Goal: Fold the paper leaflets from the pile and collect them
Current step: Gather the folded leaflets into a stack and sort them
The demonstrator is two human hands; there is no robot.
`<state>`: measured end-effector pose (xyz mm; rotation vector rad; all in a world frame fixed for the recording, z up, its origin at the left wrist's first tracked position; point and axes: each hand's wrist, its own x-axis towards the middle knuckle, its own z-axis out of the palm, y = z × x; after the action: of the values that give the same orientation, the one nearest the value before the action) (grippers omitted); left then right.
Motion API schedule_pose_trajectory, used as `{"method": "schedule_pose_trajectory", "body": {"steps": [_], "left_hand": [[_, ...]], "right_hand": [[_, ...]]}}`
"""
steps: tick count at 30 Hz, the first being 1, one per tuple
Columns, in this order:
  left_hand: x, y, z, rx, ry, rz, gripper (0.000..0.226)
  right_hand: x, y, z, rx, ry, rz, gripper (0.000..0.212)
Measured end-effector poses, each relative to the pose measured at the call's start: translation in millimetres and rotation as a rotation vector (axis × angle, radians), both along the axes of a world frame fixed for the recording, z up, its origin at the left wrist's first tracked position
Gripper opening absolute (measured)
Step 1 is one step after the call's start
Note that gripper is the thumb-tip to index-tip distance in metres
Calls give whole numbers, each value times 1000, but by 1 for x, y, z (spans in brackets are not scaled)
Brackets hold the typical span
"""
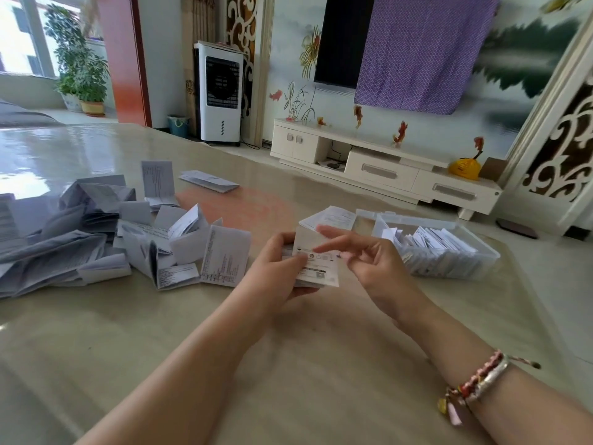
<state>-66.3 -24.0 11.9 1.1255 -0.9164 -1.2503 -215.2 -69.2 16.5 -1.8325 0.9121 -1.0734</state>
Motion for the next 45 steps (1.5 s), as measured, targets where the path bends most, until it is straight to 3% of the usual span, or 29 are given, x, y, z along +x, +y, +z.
{"method": "schedule_pose_trajectory", "body": {"steps": [2, 5, 8, 10, 15, 17, 19, 22, 24, 25, 30, 35, 39, 42, 45], "left_hand": [[1, 0, 1, 1, -16, 44, 35], [1, 1, 3, -26, -49, 44, 48], [-2, 4, 2, -51, -94, 19, 53], [-4, 8, 2, -75, -119, 8, 55], [-3, 17, 4, -128, -140, -10, 62], [-2, 18, 1, -138, -172, 17, 62], [-1, 19, -2, -144, -180, 38, 57], [-2, 28, -3, -216, -223, 44, 32], [-2, 33, -2, -242, -277, 79, 27], [-2, 35, -1, -248, -289, 95, 26], [4, 51, 1, -215, -296, 157, 24], [28, 67, 6, -208, -228, 181, 24], [43, 82, 6, -206, -156, 162, 27], [53, 89, 6, -184, -56, 197, 25], [65, 93, 5, -192, -84, 237, 17]], "right_hand": [[-3, -5, -3, -60, 85, -102, 48], [-9, -20, -7, -170, 458, -266, 23], [-11, -38, -11, -131, 773, -282, 46], [-9, -46, -11, -166, 912, -299, 48], [-11, -50, -12, -418, 1113, -365, 24], [-15, -44, -12, -497, 1042, -388, 24], [-16, -33, -6, -448, 745, -455, 23], [-10, 0, 13, 42, -44, -413, 14], [-3, 25, 20, 361, -305, -279, 9], [1, 35, 19, 402, -296, -232, 11], [21, 59, 17, 231, -54, -155, 17], [27, 64, 31, 518, -236, 185, 12], [48, 71, 23, 389, 6, 199, 17], [70, 72, 22, 297, 111, 152, 23], [92, 73, 26, 182, 168, 194, 26]]}}
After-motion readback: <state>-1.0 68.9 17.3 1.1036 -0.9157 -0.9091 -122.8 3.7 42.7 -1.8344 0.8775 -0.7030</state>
